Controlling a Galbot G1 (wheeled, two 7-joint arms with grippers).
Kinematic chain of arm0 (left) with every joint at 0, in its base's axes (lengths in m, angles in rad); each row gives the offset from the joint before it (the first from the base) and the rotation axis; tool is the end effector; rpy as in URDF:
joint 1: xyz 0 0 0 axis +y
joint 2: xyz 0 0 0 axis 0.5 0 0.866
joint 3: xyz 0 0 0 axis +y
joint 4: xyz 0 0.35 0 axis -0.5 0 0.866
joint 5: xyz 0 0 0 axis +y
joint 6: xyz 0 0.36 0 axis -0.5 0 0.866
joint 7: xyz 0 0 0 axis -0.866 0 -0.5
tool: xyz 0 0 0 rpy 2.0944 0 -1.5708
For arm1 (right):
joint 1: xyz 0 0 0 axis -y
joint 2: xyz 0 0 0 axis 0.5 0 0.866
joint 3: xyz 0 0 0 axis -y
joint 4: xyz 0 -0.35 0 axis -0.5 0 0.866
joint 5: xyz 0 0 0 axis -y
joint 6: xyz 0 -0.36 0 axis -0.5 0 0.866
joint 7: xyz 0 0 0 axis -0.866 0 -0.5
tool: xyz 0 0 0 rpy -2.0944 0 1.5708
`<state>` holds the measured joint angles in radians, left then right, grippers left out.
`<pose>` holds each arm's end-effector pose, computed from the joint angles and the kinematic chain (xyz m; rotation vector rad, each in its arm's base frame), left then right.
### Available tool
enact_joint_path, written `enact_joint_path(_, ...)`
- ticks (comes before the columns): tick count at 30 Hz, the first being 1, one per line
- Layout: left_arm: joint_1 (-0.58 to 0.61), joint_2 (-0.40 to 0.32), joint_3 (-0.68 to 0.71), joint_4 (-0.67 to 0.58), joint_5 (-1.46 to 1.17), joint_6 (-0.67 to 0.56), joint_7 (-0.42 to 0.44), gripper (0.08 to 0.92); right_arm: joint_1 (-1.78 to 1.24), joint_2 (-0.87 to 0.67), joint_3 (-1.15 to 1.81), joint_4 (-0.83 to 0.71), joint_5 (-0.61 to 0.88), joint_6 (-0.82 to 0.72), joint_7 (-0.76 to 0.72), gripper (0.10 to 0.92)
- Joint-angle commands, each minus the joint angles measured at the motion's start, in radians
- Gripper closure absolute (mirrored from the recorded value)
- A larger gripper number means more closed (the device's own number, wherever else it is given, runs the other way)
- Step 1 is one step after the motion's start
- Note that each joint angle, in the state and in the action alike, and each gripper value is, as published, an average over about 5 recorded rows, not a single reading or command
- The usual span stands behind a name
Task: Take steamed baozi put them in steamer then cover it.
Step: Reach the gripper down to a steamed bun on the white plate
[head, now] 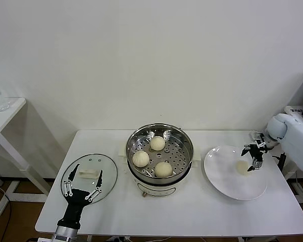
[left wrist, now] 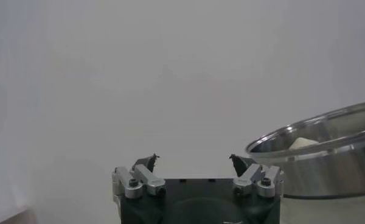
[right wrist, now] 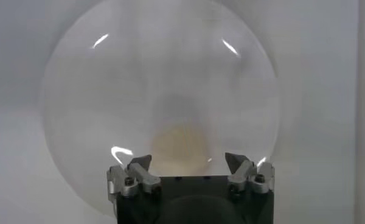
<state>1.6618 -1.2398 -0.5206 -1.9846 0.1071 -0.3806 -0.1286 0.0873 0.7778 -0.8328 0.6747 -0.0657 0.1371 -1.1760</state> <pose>0.1572 0.0658 -0.3489 0.1773 2.8890 0.4983 0.5635 -0.2955 -0.2099 1.2033 -1.3571 1.2299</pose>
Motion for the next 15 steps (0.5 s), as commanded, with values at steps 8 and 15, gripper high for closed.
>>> enact_joint_path(8, -0.001, 0.0, 0.0, 0.005, 0.0, -0.001, 0.0, 0.177, -0.054, 0.044, 0.043, -0.069, -0.028, -0.001, 0.024, 0.22)
enact_joint_path(15, -0.002, 0.0, 0.001, 0.004, 0.0, 0.0, -0.001, 0.177, -0.031, 0.03, 0.035, -0.039, -0.014, -0.004, 0.02, 0.315)
